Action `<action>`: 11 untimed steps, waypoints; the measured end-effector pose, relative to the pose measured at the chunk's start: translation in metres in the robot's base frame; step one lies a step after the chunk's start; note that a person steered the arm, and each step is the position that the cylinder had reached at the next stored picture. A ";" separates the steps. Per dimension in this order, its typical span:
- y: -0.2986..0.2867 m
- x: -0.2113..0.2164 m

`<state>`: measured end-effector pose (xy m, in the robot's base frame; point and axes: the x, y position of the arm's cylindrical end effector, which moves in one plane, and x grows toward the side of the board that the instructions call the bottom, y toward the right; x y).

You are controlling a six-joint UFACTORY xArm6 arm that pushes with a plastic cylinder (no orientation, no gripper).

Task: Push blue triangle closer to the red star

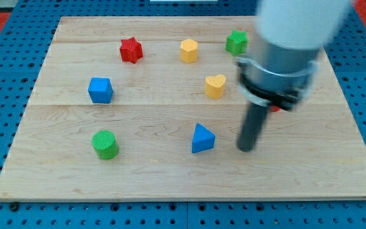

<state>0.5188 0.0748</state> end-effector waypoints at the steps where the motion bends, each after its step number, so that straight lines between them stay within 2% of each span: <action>1: -0.052 -0.021; 2: -0.002 -0.025; 3: 0.013 0.015; 4: -0.052 0.022; 6: -0.182 -0.084; 7: -0.194 -0.111; 8: -0.177 -0.140; 10: -0.188 -0.150; 11: -0.143 -0.148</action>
